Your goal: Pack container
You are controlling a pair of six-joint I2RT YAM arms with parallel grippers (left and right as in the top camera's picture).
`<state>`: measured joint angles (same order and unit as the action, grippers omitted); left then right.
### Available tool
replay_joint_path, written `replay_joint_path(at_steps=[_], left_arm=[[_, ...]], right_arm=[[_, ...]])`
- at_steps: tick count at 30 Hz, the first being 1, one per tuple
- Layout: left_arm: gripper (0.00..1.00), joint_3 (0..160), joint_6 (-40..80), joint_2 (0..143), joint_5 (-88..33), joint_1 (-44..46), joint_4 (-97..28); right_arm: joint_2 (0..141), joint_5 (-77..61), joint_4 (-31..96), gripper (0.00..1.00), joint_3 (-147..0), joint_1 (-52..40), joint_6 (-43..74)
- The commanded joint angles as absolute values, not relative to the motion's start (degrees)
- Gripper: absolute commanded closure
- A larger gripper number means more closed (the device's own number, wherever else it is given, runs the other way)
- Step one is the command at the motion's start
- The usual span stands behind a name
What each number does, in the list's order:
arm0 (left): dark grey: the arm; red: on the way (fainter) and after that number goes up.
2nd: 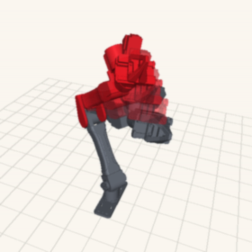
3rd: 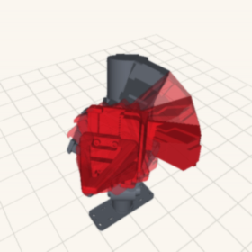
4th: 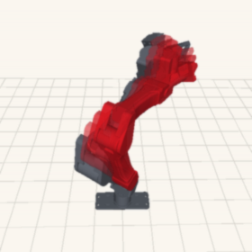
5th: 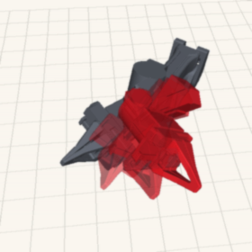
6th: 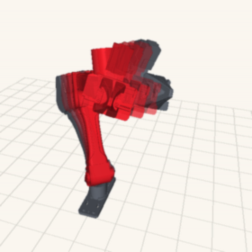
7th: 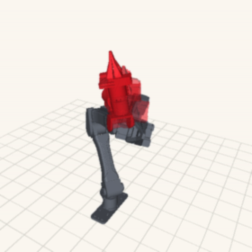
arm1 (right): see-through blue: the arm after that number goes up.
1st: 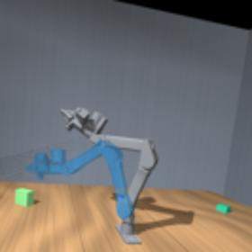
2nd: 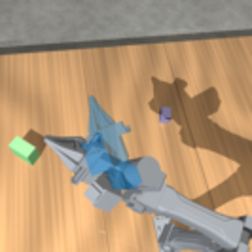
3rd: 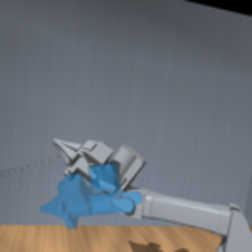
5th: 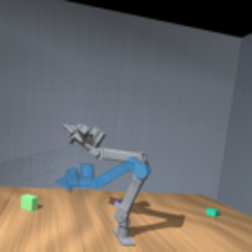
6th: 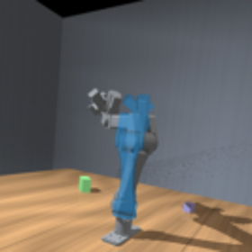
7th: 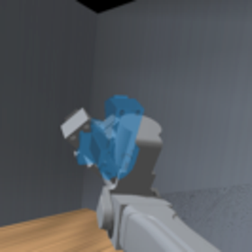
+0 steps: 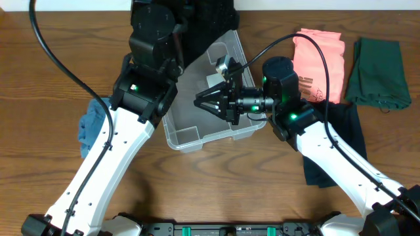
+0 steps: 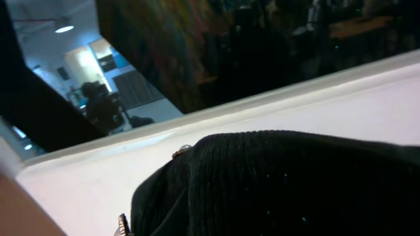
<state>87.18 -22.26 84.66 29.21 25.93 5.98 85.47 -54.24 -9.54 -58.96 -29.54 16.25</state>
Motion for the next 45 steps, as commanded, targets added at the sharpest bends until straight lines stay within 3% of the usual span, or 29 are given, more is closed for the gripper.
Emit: replay_joint_path(at_steps=[1, 3, 21, 37, 45], left_arm=[[0.94, 89.10, -18.09, 83.48, 32.69, 25.87, 7.35], [0.94, 89.10, -14.00, 83.48, 32.69, 26.04, 6.17], [0.94, 89.10, -9.32, 85.38, 33.34, 28.14, 7.99], [0.94, 89.10, -9.54, 84.42, 37.34, 33.17, -10.76], [0.94, 89.10, -9.58, 83.92, 39.70, 33.15, -9.43]], right_arm=[[85.93, -51.29, -10.13, 0.92, -59.57, -30.06, 16.69], [85.95, -46.44, -10.46, 0.99, -59.57, -30.09, 16.75], [87.50, -26.87, -15.29, 0.99, -59.57, -35.68, 20.25], [94.28, -11.35, -26.92, 0.99, -59.57, -29.67, 9.87], [98.74, -10.68, -29.67, 0.99, -59.57, -26.09, 6.17]])
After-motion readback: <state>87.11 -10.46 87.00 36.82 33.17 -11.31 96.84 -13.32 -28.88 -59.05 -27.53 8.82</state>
